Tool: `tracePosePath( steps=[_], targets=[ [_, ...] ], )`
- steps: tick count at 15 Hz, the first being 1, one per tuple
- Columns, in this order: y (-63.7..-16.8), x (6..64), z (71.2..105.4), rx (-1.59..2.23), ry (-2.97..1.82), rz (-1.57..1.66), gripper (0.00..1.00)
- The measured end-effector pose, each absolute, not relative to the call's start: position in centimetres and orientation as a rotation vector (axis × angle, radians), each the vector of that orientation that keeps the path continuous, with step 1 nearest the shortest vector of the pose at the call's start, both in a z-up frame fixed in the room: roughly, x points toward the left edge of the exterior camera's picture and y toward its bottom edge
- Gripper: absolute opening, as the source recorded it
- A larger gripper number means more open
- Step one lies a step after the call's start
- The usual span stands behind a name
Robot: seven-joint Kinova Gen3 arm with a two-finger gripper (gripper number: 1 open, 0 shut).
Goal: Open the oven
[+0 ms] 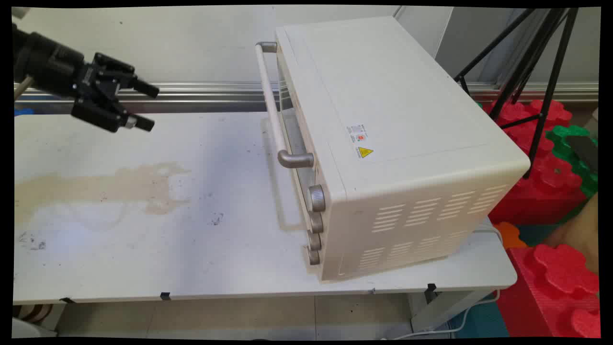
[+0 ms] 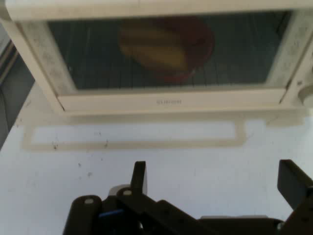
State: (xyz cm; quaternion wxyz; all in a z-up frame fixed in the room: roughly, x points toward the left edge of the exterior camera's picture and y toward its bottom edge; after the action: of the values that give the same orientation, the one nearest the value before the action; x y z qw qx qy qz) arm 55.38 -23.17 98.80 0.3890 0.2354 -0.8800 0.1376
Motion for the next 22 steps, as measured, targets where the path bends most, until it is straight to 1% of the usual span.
tracePosePath(
  steps=[4,11,22],
  targets=[
    [-24.0,54.4,99.7,0.59,-2.189,0.36,1.0],
    [-27.3,50.6,101.4,0.536,-2.101,0.387,1.0],
    [-32.5,44.0,99.7,0.476,-2.073,0.378,1.0]
  ],
)
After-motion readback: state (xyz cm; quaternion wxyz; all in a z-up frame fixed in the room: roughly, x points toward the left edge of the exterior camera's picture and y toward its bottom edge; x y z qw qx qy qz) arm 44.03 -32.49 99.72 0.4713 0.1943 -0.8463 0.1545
